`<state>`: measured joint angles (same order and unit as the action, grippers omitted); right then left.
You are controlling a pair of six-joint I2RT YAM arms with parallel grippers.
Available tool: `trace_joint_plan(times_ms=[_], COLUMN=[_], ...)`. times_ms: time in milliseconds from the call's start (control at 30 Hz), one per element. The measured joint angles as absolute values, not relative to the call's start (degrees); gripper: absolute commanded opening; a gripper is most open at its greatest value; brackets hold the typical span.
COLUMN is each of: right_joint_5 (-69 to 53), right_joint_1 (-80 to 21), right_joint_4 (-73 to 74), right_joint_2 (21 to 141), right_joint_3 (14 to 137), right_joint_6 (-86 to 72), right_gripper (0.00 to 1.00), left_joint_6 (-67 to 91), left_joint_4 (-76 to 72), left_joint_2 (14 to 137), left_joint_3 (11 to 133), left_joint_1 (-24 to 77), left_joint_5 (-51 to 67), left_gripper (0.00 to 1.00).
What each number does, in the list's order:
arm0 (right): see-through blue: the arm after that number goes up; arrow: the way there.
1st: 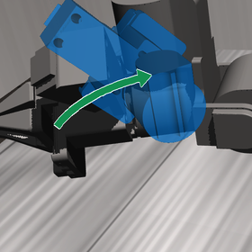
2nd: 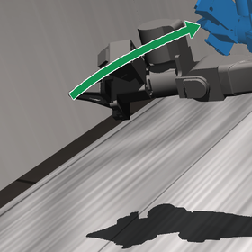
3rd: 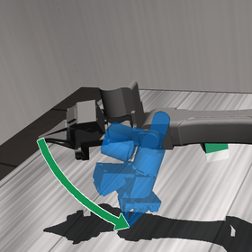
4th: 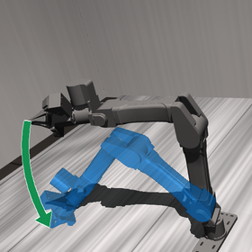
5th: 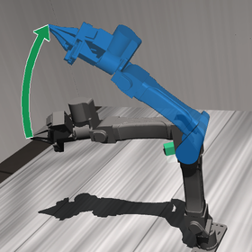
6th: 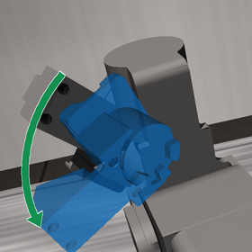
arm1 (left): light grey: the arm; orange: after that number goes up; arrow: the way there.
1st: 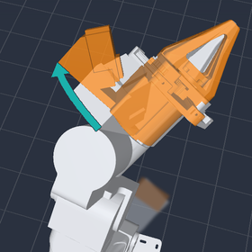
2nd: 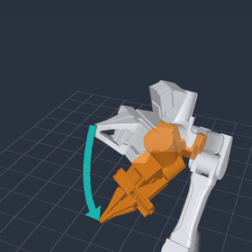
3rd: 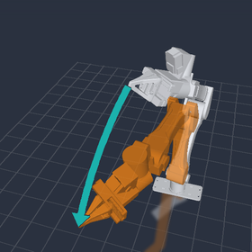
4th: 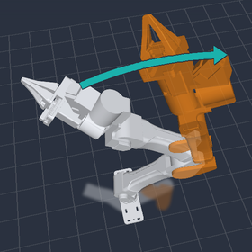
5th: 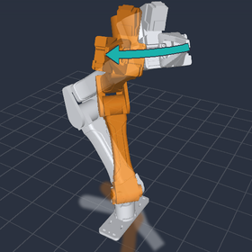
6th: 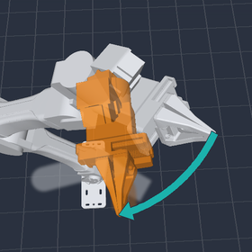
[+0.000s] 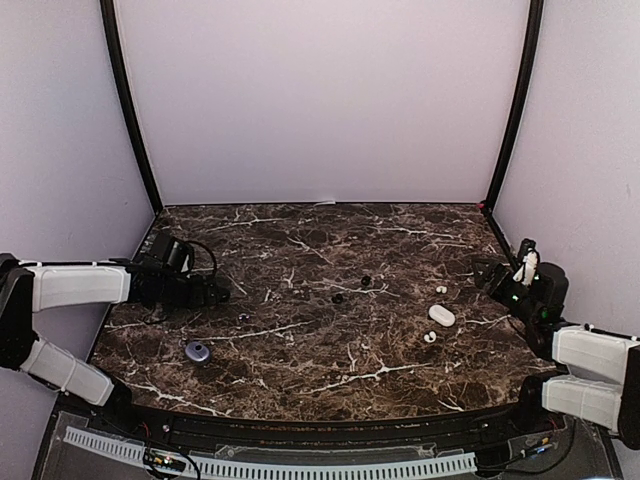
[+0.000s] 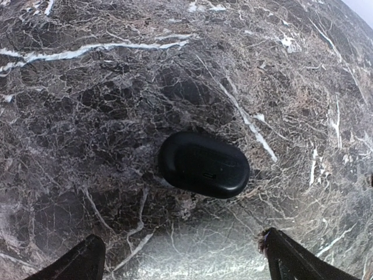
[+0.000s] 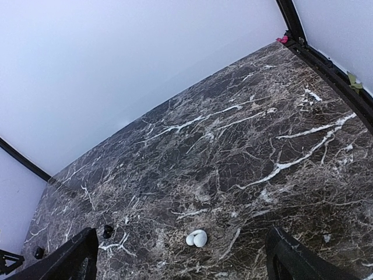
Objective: Insert the wireless bluetooth earbuds into the charging case
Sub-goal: Pick up the charging case from the center of the board.
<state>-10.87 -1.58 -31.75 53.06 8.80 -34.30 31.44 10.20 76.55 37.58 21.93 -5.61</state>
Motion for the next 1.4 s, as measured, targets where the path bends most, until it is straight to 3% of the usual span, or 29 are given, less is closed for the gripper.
trace_joint_plan(times_ms=[933,1400], right_joint_5=[-13.78,-13.96], right_joint_1=[-1.78,-1.78], right_joint_4=[-34.59,-34.74], right_joint_2=[56.55,56.86], right_joint_3=[8.78,8.8], right_joint_6=[-34.15,-34.17], right_gripper=[0.99,0.99], left_joint_6=[20.71,19.03], left_joint_4=[12.43,14.06], left_joint_2=[94.19,98.72], left_joint_3=[48.34,53.08], left_joint_1=[25.04,25.32], left_joint_5=[-8.45,-10.39], left_gripper=[0.99,0.93])
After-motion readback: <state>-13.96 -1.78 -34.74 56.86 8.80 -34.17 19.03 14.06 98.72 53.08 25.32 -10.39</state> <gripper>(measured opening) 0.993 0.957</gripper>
